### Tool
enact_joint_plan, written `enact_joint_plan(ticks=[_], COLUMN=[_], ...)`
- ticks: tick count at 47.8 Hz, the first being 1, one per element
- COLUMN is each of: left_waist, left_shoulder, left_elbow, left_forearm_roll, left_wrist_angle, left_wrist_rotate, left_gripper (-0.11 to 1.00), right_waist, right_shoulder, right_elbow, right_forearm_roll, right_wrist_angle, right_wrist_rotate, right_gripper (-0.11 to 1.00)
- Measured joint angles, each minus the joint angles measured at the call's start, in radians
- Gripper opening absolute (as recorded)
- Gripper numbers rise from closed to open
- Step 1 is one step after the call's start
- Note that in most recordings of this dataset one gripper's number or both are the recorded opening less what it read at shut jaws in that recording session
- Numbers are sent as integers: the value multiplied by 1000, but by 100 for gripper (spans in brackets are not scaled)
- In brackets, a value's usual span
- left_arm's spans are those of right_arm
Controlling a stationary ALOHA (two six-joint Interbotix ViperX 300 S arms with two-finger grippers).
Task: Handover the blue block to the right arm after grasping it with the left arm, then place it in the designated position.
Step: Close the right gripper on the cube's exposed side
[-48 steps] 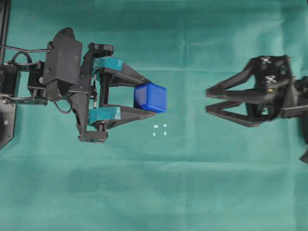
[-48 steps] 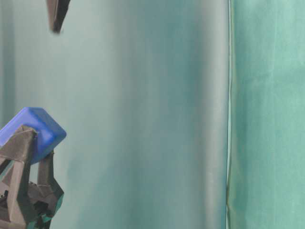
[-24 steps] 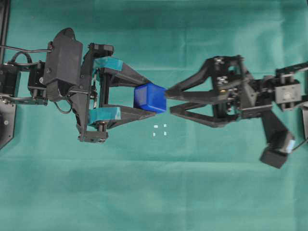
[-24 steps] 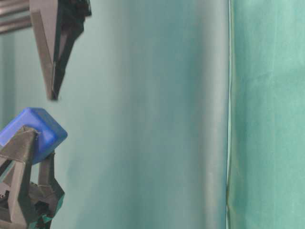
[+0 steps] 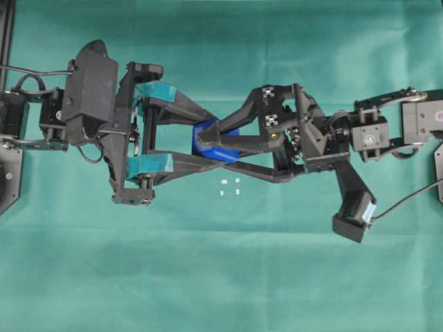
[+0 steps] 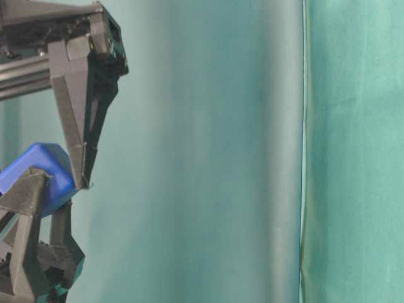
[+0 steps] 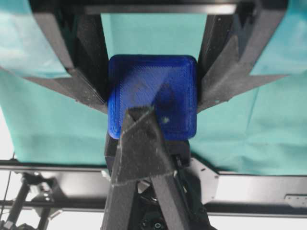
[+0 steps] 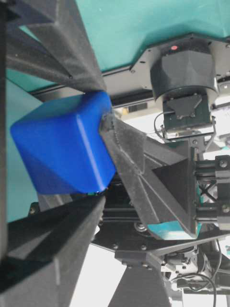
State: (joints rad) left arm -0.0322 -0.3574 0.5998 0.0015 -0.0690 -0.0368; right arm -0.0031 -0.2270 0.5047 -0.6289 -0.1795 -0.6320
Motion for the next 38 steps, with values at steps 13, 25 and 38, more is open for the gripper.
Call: enact_joint_plan(ticks=[13, 25, 38], left_waist=[0, 0, 0], left_shoulder=[0, 0, -3], left_elbow=[0, 0, 0], left_forearm_roll=[0, 0, -2], left_wrist_angle=[2, 2, 2], left_wrist_rotate=[0, 0, -3], left_gripper=[46, 46, 46], right_waist=[0, 2, 3], right_shoulder=[5, 5, 5], right_elbow=[-6, -9, -14], right_forearm_roll=[0, 0, 0], right_wrist_angle=[9, 34, 44], right_wrist_rotate=[0, 3, 8], right_gripper=[94, 66, 63])
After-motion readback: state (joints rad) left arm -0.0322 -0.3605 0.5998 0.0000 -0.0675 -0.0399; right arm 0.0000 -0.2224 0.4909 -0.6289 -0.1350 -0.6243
